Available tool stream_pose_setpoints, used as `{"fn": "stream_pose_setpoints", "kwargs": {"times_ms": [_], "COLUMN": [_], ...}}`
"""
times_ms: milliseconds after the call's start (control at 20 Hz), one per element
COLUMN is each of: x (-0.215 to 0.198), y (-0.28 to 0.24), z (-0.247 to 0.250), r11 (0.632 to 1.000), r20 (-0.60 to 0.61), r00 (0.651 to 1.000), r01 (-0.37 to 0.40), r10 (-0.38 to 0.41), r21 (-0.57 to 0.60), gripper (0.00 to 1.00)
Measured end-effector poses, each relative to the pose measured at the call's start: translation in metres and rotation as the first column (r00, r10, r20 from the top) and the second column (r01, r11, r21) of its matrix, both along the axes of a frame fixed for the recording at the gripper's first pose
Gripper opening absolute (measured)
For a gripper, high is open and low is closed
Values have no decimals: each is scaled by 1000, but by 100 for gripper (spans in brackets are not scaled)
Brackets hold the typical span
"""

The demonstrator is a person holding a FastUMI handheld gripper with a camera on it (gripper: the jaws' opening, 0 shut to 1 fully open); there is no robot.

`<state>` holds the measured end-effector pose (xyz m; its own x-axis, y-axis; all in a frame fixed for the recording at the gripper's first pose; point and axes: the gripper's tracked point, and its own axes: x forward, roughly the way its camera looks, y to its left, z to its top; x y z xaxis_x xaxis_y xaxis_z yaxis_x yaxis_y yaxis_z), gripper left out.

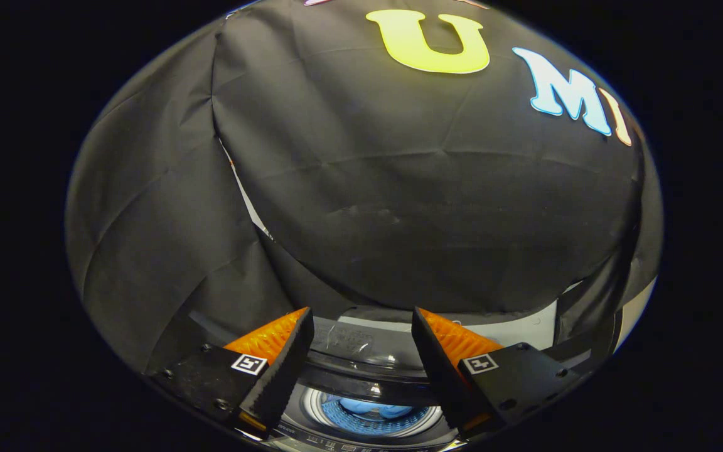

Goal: Put the clothes into the washing machine and then close the washing machine lid.

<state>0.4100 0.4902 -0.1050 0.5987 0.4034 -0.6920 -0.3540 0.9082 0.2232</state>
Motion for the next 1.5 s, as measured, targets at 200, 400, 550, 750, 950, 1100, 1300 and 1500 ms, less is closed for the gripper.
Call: {"fn": "stream_pose_setpoints", "kwargs": {"times_ms": [200,400,550,750,950,1100,1300,1500], "x": [-13,-25,-36,-53,-77,-101,-148,-186], "y": [-2,-4,-5,-7,-8,-10,-12,-18], "z": [2,1,1,-1,-9,-18,-50,-64], "r11": [1000,1000,1000,1000,1000,1000,999,997], "r20": [21,40,48,73,86,81,67,69], "r00": [1000,999,999,997,996,996,997,995], "r01": [3,7,9,14,17,24,44,66], "r10": [-3,-7,-9,-14,-17,-25,-46,-68], "r21": [1,1,0,2,3,11,28,36], "gripper": [97,97,97,97,97,97,99,99]}}
